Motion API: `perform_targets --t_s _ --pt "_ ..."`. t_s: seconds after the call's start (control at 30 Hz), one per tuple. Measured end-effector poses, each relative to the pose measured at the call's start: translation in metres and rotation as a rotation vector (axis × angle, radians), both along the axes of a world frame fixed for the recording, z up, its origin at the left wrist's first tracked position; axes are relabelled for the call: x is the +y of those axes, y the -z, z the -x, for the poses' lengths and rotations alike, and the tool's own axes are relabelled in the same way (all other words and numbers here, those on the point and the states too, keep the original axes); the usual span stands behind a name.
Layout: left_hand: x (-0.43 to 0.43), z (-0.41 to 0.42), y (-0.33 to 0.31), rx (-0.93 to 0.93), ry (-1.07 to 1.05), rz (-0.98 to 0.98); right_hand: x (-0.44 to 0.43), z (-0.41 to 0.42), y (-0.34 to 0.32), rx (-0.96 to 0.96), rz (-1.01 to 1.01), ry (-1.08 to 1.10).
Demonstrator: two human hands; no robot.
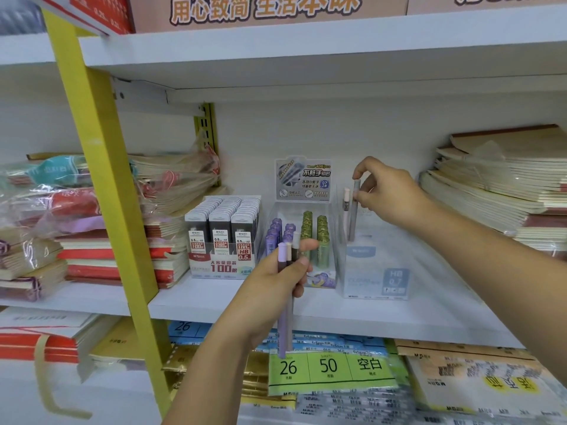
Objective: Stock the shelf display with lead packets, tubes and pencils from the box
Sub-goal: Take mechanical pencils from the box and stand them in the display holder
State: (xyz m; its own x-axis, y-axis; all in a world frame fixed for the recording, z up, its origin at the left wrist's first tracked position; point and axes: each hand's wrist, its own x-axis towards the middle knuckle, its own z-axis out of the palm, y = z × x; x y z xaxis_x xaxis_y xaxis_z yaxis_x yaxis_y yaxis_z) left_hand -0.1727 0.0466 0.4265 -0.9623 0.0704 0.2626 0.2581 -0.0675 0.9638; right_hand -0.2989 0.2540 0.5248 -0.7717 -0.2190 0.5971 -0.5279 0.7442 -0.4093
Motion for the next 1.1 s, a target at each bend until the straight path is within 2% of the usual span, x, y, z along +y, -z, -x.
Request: perform_targets --t_s 0.2,0.37,0.5,0.57,0.7,0.87,1.0,1.1 --pt "0.000 -0.002 -0.001 0.004 0.021 -0.001 -0.001 -0.001 0.001 0.040 -0.104 0.050" --pt "0.000 -0.007 -0.006 0.021 0.145 -0.031 0.002 -0.007 0.001 0.120 -0.161 0.084" --pt "0.001 -0.011 -0.008 0.037 0.182 0.018 0.003 -0.046 0.007 0.242 0.128 0.031" --pt "0.003 -0.011 -0.008 0.058 0.181 0.060 0.003 -0.075 0.017 0.188 0.249 -0.075" --pt "0.013 -0.016 -0.011 0.038 0.242 0.073 -0.004 -0.114 0.039 -0.002 0.248 -0.219" --pt "0.026 -0.022 -0.012 0.029 0.296 0.142 -0.012 -0.125 0.047 -0.256 0.409 -0.428" --pt "0.027 -0.020 -0.010 -0.046 0.320 -0.001 -0.006 -0.122 0.038 -0.256 0.660 -0.424" --pt "0.023 -0.019 -0.009 -0.041 0.241 0.078 0.002 -0.118 0.032 -0.211 0.800 -0.401"
